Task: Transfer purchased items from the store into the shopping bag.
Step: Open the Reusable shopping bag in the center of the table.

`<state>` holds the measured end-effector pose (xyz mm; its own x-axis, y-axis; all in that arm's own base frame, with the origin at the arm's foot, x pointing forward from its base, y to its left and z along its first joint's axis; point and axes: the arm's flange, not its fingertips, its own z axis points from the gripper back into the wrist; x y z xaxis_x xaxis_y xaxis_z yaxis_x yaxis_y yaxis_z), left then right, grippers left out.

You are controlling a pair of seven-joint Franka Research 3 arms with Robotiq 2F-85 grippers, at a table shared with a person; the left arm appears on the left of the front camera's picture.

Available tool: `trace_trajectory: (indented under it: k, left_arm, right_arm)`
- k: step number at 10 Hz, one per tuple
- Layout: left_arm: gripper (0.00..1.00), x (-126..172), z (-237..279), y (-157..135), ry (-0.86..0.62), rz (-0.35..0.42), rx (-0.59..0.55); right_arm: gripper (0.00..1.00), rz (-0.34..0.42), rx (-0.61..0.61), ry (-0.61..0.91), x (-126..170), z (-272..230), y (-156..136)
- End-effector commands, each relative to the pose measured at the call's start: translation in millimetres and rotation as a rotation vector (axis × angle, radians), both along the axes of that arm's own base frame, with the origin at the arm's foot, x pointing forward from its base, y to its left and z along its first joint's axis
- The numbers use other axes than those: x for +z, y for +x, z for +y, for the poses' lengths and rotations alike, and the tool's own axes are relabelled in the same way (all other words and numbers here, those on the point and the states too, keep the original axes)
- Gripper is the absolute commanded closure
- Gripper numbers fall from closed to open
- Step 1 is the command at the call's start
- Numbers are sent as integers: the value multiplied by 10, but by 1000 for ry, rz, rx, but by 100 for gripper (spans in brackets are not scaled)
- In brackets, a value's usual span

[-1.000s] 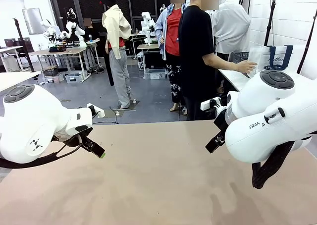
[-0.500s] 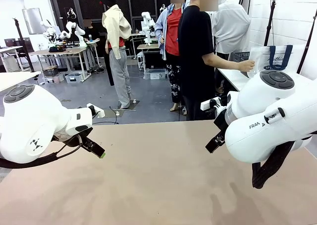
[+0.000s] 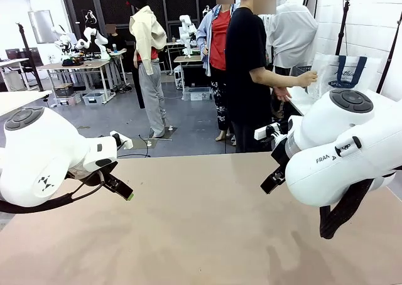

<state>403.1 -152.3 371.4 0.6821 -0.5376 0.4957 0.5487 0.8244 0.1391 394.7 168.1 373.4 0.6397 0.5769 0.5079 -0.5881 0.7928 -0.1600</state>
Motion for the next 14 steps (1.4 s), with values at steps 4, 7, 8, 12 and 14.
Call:
trace_trajectory:
  k: [4, 7, 8, 12, 14]
  left_arm:
    - [0, 0, 11, 4, -1, 0, 2]
    - [0, 0, 11, 4, -1, 0, 2]
    - [0, 0, 11, 4, -1, 0, 2]
    - [0, 0, 11, 4, -1, 0, 2]
    - [0, 0, 11, 4, -1, 0, 2]
  right_arm:
    - [0, 0, 0, 0, 0, -1, 0]
    - [0, 0, 0, 0, 0, -1, 0]
    - [0, 0, 0, 0, 0, -1, 0]
    - [0, 0, 0, 0, 0, -1, 0]
    - [0, 0, 0, 0, 0, -1, 0]
